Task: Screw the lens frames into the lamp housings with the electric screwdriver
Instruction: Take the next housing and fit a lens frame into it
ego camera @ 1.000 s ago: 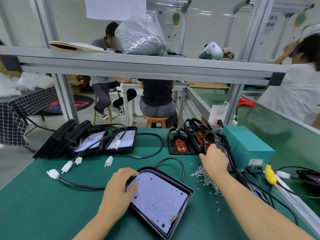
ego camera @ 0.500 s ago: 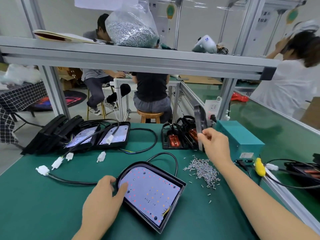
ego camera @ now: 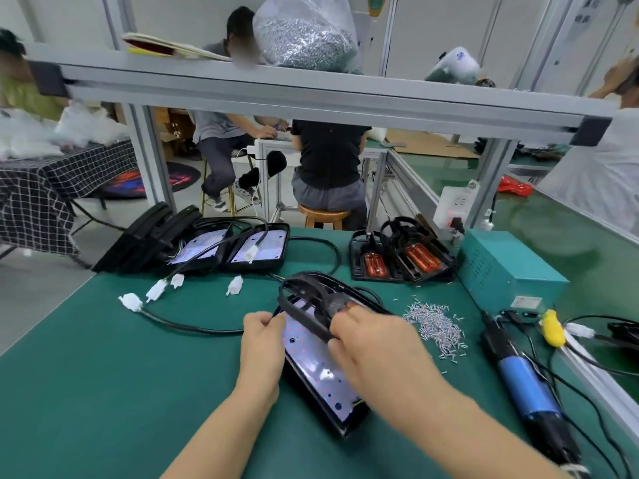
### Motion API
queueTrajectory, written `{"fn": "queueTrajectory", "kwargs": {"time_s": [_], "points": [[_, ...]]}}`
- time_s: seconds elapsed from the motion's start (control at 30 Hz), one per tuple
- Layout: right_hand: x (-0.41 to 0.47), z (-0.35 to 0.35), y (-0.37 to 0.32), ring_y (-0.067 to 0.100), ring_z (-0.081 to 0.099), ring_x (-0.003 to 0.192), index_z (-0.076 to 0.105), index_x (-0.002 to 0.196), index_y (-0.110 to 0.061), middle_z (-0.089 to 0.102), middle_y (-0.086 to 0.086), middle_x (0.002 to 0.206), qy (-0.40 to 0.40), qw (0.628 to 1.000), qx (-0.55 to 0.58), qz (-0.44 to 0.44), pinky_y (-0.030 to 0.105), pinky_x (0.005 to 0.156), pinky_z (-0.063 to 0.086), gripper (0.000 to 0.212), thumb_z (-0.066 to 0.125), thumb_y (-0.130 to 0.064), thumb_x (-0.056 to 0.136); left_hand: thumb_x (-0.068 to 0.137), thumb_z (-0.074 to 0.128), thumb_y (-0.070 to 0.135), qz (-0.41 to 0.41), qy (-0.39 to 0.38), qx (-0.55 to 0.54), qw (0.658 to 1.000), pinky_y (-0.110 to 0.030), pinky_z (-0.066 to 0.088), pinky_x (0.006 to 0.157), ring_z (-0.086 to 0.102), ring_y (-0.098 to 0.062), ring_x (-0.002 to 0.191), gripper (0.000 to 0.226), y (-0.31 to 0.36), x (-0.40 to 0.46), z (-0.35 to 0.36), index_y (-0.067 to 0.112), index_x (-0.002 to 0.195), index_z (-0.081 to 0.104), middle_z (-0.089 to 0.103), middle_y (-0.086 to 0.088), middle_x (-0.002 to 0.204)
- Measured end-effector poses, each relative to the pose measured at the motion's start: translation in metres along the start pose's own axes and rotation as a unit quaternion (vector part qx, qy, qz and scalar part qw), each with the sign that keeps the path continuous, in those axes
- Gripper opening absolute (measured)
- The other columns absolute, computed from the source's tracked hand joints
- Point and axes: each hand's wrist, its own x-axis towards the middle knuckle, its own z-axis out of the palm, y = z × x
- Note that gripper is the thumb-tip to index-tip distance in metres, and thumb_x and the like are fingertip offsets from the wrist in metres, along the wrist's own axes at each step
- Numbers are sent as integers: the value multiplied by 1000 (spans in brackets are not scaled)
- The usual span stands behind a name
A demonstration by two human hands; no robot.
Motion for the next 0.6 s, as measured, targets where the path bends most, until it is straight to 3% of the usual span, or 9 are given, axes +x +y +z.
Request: {"fn": "queueTrajectory", "kwargs": {"time_s": [0.03,0.1,0.2,0.37,0.47,0.6], "points": [[-4,4,-9,16,58,45,61,63,-19,59,-3,60,0,1000,-2,-1,23,40,35,37,91,-27,45,90,49,7,-20,-12,-60,998,-31,38,59,44,-21,63,12,1,-1,2,0,81,50,51,-13,74],[-8,12,-21,12,50,36,58,54,-21,54,-5,50,-10,1000,-22,5,20,34,28,43,91,-29,27,87,51,10,-62,-46,-148,986,-36,44,75,55,-26,80,21,4,-3,5,-7,94,60,62,-23,92],[-12,22,-33,11,46,31,56,49,-20,50,-5,46,-17,999,-30,16,21,34,18,49,90,-32,16,86,58,23,-116,-80,-206,968,-37,51,85,66,-26,79,25,3,-5,6,2,92,69,71,-15,95],[-10,29,-40,10,44,28,56,46,-19,49,-4,42,2,999,-29,42,21,42,10,51,89,-34,9,99,45,28,-168,-76,-329,926,-32,52,68,71,-17,63,32,-3,-1,5,6,95,67,75,-7,79],[-11,30,-41,10,44,27,56,44,-19,49,-3,41,6,998,-31,54,21,42,9,50,89,-33,10,100,42,31,-178,-98,-359,911,-36,55,65,71,-20,70,35,-2,-3,5,5,108,64,73,-10,90],[-11,34,-40,12,42,26,54,41,-19,47,-1,39,16,998,-21,63,23,48,-11,49,88,-25,8,100,35,44,-180,-158,-370,898,-37,52,69,71,-27,84,52,0,-4,5,3,108,66,72,-15,101]]}}
